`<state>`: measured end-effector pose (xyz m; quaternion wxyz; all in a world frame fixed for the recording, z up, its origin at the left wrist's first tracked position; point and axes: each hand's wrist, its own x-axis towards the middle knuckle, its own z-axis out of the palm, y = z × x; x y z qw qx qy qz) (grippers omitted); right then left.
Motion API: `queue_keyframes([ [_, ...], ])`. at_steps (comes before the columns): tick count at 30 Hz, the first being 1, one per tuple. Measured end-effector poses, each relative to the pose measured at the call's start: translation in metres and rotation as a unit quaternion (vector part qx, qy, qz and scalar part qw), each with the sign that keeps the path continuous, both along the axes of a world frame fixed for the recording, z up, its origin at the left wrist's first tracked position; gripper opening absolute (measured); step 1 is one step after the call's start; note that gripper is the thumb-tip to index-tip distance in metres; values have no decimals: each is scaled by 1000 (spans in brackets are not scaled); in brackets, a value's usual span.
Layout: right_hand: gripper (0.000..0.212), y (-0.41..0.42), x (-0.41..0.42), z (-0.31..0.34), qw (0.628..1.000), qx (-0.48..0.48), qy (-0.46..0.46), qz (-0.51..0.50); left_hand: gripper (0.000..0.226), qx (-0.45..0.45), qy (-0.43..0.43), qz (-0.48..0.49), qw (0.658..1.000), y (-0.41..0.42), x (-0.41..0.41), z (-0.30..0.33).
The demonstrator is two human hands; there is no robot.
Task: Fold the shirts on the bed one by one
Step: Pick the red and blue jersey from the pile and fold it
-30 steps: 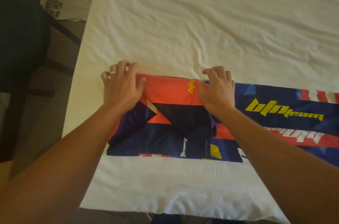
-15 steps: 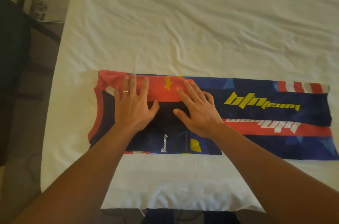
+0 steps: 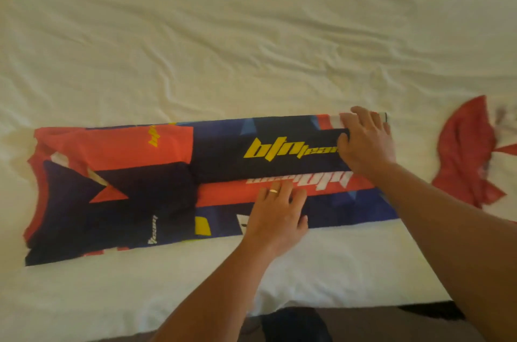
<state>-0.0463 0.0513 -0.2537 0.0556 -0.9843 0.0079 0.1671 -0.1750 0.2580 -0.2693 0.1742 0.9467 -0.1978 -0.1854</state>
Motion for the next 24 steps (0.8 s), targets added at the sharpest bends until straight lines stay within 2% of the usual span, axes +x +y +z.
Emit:
queue_keyframes([
  [5,61,-65,26,6,998,-45,54,-2,35,-16,0,-74,997,-88,-1,-2],
  [10,52,-85,33,-6,997,-22,74,22,41,-13,-7,-80,997,-149,6,-9],
  [13,41,-85,36,-9,996,18,74,-48,33,-46,-33,-90,994,-165,9,-14],
  [15,32,-81,40,-6,988,61,74,-118,24,-108,-36,-67,991,-163,9,-20],
  [18,9,-70,45,4,945,205,89,-240,5,-200,-25,9,979,-147,3,-14],
  [21,18,-45,48,23,887,319,119,-313,6,-249,-46,84,964,-122,-10,0],
  [24,13,-4,49,43,868,365,121,-314,16,-284,-39,170,943,-92,-24,14],
])
